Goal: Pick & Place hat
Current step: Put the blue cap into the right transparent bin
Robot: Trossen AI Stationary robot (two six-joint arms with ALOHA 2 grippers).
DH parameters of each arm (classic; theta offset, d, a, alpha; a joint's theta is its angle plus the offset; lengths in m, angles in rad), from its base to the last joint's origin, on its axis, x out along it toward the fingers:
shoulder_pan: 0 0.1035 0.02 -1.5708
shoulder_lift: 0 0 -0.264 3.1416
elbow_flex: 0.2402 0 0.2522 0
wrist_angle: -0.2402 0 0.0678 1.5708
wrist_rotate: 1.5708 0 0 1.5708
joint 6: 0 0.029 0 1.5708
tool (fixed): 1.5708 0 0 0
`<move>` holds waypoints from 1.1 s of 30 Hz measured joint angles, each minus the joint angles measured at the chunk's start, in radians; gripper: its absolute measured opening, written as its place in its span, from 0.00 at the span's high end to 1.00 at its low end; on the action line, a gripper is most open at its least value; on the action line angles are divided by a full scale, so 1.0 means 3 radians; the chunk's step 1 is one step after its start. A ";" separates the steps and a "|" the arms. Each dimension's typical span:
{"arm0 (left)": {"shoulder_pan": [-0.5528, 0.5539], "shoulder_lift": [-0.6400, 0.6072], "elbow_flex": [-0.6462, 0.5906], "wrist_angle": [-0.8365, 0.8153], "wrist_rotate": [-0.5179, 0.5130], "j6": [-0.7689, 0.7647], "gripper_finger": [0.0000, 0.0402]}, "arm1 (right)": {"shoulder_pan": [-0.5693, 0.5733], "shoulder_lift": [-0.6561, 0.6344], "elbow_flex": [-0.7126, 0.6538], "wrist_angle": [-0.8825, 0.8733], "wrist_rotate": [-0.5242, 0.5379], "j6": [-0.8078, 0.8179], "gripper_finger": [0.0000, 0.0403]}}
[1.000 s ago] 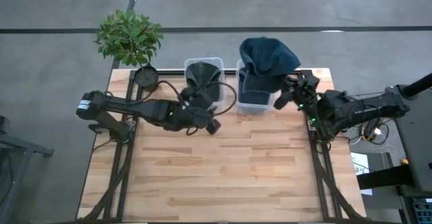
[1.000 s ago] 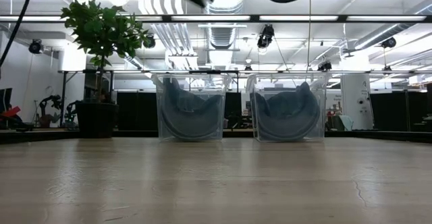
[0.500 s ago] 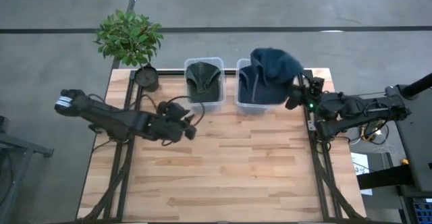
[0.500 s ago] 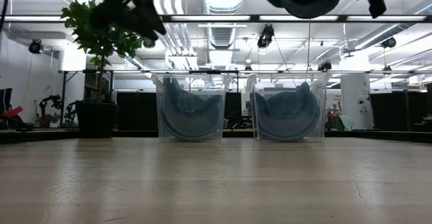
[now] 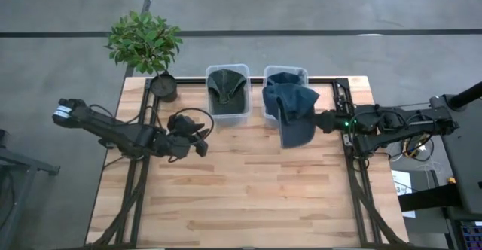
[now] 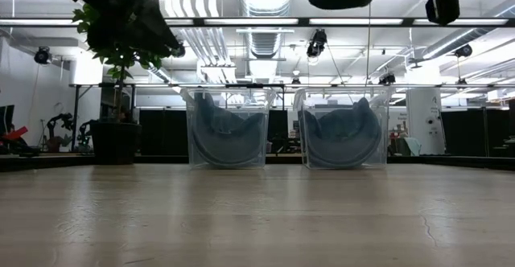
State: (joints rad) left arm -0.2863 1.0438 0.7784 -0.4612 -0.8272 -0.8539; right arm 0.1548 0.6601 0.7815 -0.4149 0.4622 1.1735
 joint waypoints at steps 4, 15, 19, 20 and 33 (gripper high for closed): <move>0.0000 -0.0003 0.0000 0.0012 0.0000 0.0027 0.69 | -0.0104 0.0032 0.0004 0.0003 -0.0004 0.0315 0.97; 0.0000 -0.0003 0.0000 0.0021 -0.0001 0.0132 0.69 | -0.1001 0.0601 0.0752 -0.1021 -0.0673 0.0704 0.97; 0.0000 -0.0003 0.0000 0.0021 -0.0001 0.0151 0.69 | -0.1409 0.0857 0.1179 -0.1435 -0.0799 0.0429 0.97; 0.0000 -0.0003 0.0000 0.0020 -0.0001 0.0151 0.69 | -0.1506 0.0907 0.1264 -0.1455 -0.0824 0.0348 0.97; 0.0003 -0.0003 0.0000 0.0017 -0.0011 0.0271 0.69 | -0.2288 0.1572 0.1446 -0.1598 -0.1157 -0.0221 0.97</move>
State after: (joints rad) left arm -0.2855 1.0428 0.7784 -0.4561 -0.8306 -0.7727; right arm -0.5315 1.1317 1.2154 -0.8944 0.1150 1.1073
